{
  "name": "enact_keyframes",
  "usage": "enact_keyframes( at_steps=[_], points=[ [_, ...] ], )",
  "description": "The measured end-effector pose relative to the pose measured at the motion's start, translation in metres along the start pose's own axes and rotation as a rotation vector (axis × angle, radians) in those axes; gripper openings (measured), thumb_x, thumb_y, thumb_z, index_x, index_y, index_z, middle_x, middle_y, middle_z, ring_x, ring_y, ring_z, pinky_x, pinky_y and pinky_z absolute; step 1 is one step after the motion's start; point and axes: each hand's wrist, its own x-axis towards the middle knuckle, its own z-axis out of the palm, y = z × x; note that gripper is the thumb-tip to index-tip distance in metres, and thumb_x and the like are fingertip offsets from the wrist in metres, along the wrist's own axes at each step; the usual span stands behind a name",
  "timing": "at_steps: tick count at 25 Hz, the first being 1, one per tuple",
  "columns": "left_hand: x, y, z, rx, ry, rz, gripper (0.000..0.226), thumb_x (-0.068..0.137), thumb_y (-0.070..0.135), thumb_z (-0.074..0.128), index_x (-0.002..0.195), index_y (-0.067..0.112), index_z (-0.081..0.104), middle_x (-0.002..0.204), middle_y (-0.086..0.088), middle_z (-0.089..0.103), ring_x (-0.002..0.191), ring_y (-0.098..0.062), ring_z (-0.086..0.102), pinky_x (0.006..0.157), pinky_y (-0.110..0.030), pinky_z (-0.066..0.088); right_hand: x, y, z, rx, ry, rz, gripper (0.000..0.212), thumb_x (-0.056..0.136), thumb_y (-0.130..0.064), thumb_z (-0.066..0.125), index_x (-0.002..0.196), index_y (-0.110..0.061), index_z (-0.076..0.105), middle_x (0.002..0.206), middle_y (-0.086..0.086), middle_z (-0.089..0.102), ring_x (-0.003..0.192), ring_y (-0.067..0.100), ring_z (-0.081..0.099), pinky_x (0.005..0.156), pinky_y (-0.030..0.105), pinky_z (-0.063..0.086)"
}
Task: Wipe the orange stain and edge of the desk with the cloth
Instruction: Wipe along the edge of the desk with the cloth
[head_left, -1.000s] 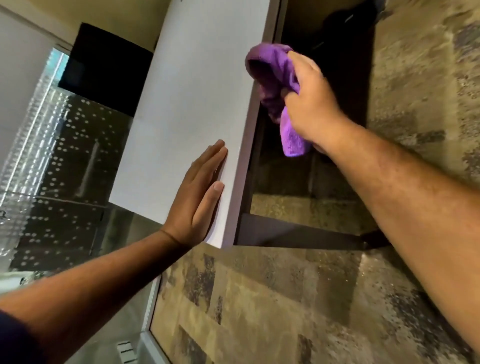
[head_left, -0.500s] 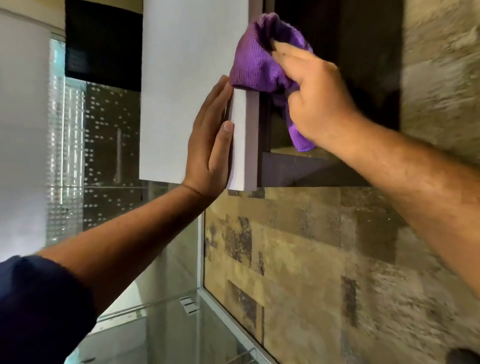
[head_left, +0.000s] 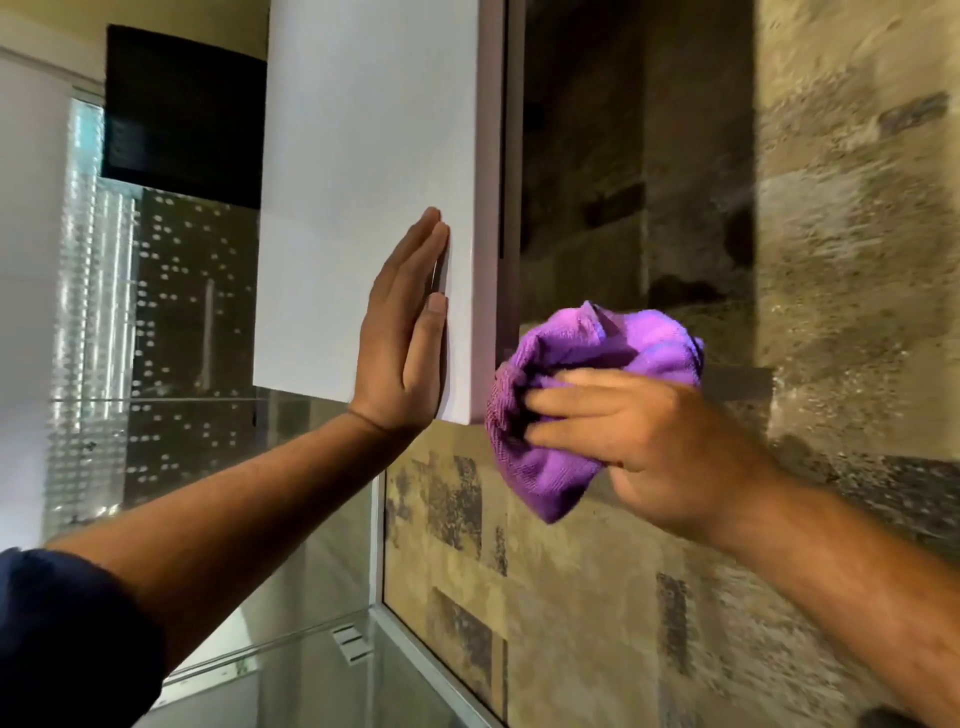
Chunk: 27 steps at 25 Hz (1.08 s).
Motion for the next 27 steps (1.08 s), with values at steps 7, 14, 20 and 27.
enact_keyframes(
  at_steps=[7, 14, 20, 27],
  points=[
    [-0.002, -0.006, 0.001, -0.035, 0.037, 0.016, 0.051, 0.107, 0.009, 0.038, 0.156, 0.0, 0.05, 0.167, -0.017, 0.045, 0.159, -0.027, 0.04, 0.128, -0.055, 0.036, 0.139, 0.029, -0.055, -0.012, 0.439, 0.389, 0.065, 0.087, 0.016, 0.04, 0.145, -0.004, 0.062, 0.145, 0.014, 0.064, 0.135, 0.022, 0.057, 0.1, -0.001, 0.036],
    [-0.004, -0.014, 0.006, -0.152, 0.093, 0.021, 0.046, 0.107, 0.004, 0.04, 0.149, -0.005, 0.057, 0.161, -0.023, 0.052, 0.154, -0.034, 0.046, 0.123, -0.061, 0.04, 0.094, 0.01, 0.0, 0.058, 0.239, 0.314, 0.049, 0.101, 0.013, 0.046, 0.148, 0.003, 0.057, 0.156, 0.018, 0.057, 0.148, 0.019, 0.048, 0.126, 0.019, 0.031],
    [-0.005, -0.004, -0.001, -0.068, 0.085, -0.009, 0.048, 0.11, 0.017, 0.039, 0.154, 0.005, 0.054, 0.165, -0.012, 0.05, 0.156, -0.024, 0.043, 0.125, -0.052, 0.039, 0.005, -0.043, 0.009, 0.055, -0.039, 0.192, 0.05, 0.092, -0.006, 0.042, 0.126, -0.008, 0.079, 0.137, 0.008, 0.073, 0.127, 0.022, 0.068, 0.12, 0.031, 0.045],
    [-0.001, 0.003, -0.008, -0.037, 0.022, -0.123, 0.054, 0.109, 0.03, 0.039, 0.161, 0.015, 0.047, 0.171, -0.002, 0.043, 0.159, -0.016, 0.037, 0.128, -0.048, 0.035, 0.078, -0.023, -0.057, 0.156, 0.191, 0.485, 0.06, 0.075, 0.01, 0.041, 0.123, 0.005, 0.077, 0.133, 0.022, 0.073, 0.126, 0.031, 0.069, 0.112, 0.03, 0.053]
  ],
)
